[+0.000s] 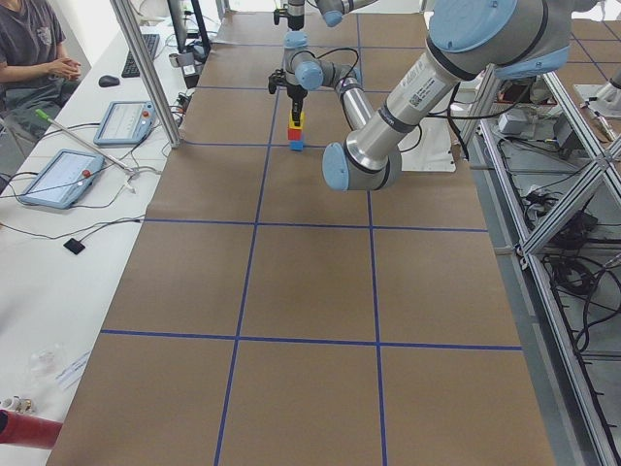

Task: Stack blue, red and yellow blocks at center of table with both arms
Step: 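Lower the yellow cube onto the red cube and open the left gripper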

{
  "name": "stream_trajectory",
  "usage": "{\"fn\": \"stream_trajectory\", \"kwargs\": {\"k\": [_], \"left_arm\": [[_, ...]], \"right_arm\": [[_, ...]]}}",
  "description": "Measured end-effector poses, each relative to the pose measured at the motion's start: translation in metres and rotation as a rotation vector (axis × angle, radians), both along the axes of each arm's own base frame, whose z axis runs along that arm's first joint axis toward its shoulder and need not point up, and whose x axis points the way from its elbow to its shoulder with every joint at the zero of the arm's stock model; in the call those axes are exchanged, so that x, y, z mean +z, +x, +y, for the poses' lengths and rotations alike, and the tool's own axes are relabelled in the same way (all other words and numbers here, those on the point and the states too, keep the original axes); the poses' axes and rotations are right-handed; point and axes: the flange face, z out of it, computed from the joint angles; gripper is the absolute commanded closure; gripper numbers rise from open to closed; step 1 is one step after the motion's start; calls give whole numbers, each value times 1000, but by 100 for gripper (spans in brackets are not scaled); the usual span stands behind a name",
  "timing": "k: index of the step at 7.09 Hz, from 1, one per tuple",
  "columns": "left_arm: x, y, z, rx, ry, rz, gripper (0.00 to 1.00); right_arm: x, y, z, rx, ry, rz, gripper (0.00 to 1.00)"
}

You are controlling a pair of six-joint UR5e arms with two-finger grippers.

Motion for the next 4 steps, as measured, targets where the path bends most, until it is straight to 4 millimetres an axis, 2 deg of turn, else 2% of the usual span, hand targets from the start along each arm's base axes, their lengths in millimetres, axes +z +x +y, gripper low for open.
{"fn": "stream_trajectory", "kwargs": {"k": [4], "left_arm": [[1,3,-4,-10,-12,-5,100]], "right_arm": [[3,0,-1,2,-6,4,0]]}}
